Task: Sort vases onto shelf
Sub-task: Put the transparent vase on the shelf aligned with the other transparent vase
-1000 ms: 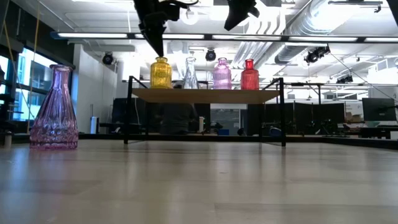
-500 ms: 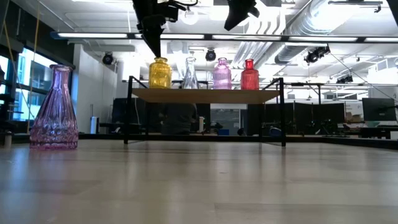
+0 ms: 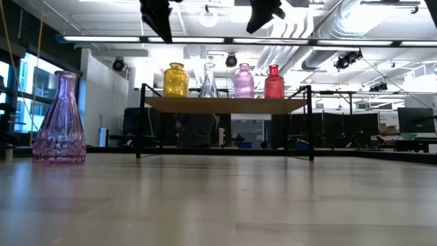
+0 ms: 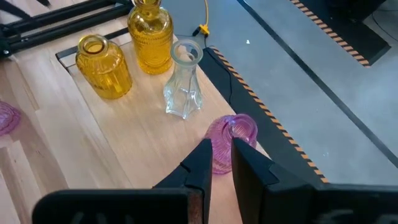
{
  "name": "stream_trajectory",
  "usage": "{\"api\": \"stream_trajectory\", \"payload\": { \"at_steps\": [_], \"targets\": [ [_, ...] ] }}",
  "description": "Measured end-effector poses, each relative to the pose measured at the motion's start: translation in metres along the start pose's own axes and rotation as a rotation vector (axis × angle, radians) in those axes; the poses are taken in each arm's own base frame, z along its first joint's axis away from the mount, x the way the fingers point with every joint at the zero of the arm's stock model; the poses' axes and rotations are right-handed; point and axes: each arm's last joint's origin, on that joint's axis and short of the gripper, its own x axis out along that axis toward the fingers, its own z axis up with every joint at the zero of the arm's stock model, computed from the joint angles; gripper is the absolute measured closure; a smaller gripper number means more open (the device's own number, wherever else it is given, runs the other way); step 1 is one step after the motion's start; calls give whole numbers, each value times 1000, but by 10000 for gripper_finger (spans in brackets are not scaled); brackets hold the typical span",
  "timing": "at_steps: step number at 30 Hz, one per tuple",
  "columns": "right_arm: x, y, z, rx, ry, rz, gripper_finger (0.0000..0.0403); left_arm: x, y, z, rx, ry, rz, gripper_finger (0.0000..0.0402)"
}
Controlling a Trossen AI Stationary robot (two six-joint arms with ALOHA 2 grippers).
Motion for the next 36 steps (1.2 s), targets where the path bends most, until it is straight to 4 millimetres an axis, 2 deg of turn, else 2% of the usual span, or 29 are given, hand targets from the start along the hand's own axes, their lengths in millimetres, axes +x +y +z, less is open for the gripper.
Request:
{"api": "stream_trajectory", "payload": {
  "at_steps": [8, 14, 23, 36],
  "targets": [
    [-1, 3, -12, 49, 123, 42, 363, -33, -12, -17, -53, -14, -174, 318],
    [-5, 12, -22, 83, 222, 50, 363, -48, -28, -31, -4, 58, -264, 318],
    [-20, 49, -40, 100, 390, 134, 363, -54, -38, -42, 99, 145, -286, 318],
    [-47, 108, -53, 200, 406, 218, 320, -55, -40, -42, 231, 120, -299, 318]
  ]
}}
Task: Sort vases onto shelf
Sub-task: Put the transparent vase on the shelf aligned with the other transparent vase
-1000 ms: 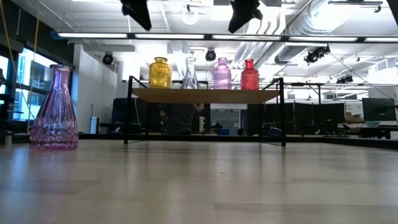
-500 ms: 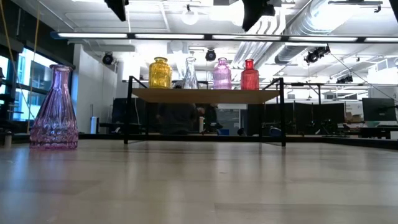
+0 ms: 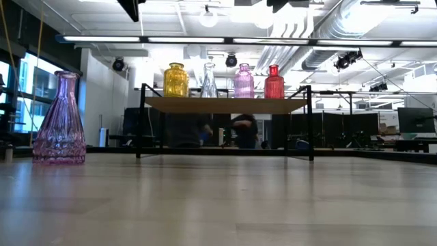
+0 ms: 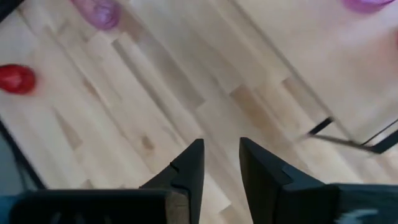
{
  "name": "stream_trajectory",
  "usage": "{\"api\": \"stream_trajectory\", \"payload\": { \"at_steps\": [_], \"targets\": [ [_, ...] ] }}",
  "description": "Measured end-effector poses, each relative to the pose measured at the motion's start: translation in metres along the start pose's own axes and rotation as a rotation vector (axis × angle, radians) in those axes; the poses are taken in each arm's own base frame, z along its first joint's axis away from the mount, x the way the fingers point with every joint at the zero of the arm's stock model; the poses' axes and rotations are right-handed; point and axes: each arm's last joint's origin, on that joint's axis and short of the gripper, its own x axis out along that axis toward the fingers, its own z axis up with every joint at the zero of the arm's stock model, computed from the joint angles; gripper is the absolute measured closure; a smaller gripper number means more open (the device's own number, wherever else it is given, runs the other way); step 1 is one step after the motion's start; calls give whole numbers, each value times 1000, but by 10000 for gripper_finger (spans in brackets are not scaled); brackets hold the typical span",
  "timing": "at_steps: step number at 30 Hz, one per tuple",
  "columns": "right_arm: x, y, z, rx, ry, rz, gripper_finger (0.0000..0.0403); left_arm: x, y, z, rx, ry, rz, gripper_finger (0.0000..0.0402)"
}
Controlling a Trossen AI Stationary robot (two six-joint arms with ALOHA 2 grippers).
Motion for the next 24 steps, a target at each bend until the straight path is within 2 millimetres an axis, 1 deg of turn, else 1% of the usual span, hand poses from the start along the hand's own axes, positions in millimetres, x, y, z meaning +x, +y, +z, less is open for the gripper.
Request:
{"api": "stream_trajectory", "payload": {
  "at_steps": [6, 14, 19, 24],
  "targets": [
    [-3, 24, -18, -46, 23, 44, 313, -2, 0, -2, -3, -6, 1, 319],
    [-9, 53, -45, -96, 50, 91, 313, -6, -1, -6, -58, -3, -14, 319],
    [-15, 73, -67, -88, 77, 125, 313, -6, -1, -7, -114, 11, -15, 318],
    [-23, 94, -97, -70, 110, 160, 313, -6, -6, -8, -160, 27, -29, 318]
  ]
}}
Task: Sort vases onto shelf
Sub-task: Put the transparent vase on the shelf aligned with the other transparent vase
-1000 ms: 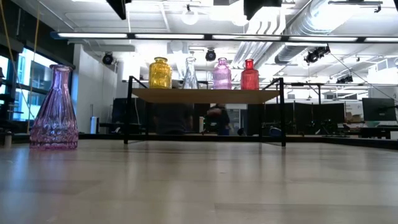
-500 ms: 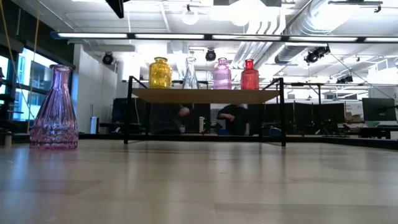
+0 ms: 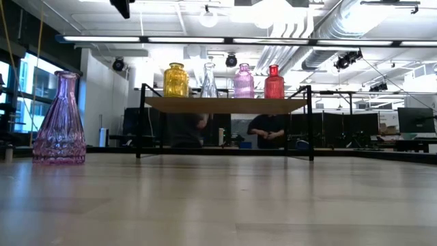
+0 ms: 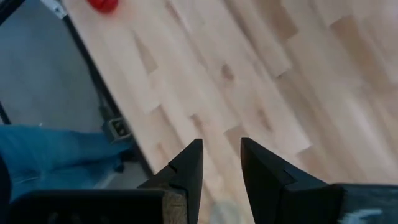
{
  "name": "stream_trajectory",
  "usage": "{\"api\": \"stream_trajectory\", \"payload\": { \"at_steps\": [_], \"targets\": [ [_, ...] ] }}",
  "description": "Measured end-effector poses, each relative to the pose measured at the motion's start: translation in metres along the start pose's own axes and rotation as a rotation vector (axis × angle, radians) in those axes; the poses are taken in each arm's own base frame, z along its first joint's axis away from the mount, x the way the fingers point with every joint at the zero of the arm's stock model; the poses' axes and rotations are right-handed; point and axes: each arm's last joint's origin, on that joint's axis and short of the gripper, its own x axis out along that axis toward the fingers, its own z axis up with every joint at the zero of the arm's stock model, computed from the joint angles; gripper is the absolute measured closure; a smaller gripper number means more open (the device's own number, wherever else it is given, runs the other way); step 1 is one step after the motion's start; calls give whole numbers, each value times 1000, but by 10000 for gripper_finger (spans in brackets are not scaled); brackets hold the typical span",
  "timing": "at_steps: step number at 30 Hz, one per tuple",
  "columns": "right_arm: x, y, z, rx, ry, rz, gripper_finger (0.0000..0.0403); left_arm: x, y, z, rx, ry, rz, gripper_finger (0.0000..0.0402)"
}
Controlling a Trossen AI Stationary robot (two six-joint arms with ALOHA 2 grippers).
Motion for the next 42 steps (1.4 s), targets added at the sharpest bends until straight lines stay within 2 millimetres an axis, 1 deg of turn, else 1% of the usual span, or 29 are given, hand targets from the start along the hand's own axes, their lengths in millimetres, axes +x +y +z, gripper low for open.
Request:
{"api": "stream_trajectory", "payload": {
  "at_steps": [5, 12, 18, 27, 34, 37, 40, 42],
  "targets": [
    [-4, 22, -33, 27, -8, 9, 313, -1, -8, 0, 32, -3, -15, 319],
    [-10, 45, -79, 72, -30, 23, 313, -2, -20, -2, 6, -4, -35, 319],
    [-3, 60, -106, 137, 5, 18, 313, -3, -30, -3, 28, -6, -51, 319],
    [20, 80, -134, 250, 97, -35, 313, -4, -39, -5, 37, -9, -61, 319],
    [44, 94, -153, 186, 189, -92, 313, -5, -44, -6, 32, -9, -67, 319],
    [60, 90, -159, 186, 203, -160, 313, -5, -45, -6, 36, -9, -69, 319],
    [78, 72, -169, 210, 272, -280, 313, -5, -45, -6, 29, -9, -68, 319],
    [81, 58, -175, 223, 304, -333, 313, -5, -45, -6, 29, -10, -66, 319]
  ]
}}
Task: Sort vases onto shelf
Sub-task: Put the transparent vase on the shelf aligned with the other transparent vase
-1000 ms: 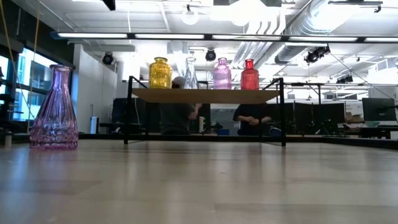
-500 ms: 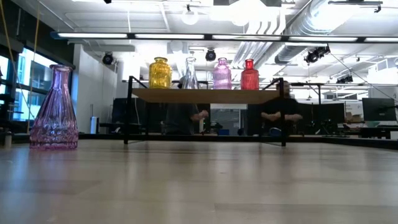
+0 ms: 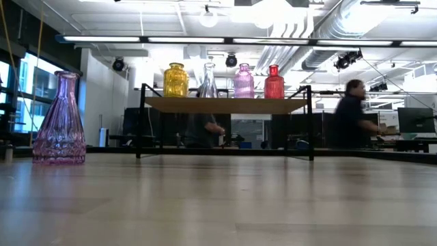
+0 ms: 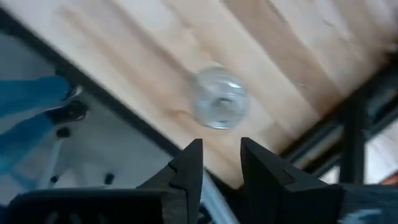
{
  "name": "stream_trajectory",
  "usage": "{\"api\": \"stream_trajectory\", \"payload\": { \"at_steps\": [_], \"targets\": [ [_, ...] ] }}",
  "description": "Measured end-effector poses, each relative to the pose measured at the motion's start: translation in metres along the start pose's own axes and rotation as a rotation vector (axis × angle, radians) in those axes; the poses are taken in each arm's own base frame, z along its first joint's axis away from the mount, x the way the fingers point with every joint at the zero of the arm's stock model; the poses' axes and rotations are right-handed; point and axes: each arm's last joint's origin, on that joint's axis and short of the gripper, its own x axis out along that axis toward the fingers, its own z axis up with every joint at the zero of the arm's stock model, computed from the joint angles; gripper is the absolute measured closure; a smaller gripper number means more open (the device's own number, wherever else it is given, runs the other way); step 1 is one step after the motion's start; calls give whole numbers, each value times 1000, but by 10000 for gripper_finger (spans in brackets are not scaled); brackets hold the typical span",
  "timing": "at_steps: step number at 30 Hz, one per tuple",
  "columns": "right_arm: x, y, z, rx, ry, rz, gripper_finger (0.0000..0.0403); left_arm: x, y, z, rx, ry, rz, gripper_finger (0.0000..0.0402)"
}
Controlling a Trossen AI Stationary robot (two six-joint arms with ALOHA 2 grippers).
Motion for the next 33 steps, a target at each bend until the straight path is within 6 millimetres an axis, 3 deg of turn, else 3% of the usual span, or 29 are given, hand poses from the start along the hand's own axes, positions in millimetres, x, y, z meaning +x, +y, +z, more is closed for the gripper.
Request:
{"api": "stream_trajectory", "payload": {
  "at_steps": [5, 10, 14, 21, 33],
  "targets": [
    [9, -31, -4, 60, -9, -49, 313, 0, 0, 0, 0, 0, 0, 319],
    [14, -51, -5, 85, 7, 44, 313, 0, 0, 0, -2, 0, 0, 319],
    [30, -52, -5, 100, 29, 151, 313, 0, 0, 0, -7, 0, 0, 319],
    [58, -45, -6, 120, 59, 192, 313, 0, 0, 0, -8, -2, 5, 319],
    [73, -49, -5, 169, 62, 159, 313, 0, 0, 1, -11, -8, 12, 319]
  ]
}}
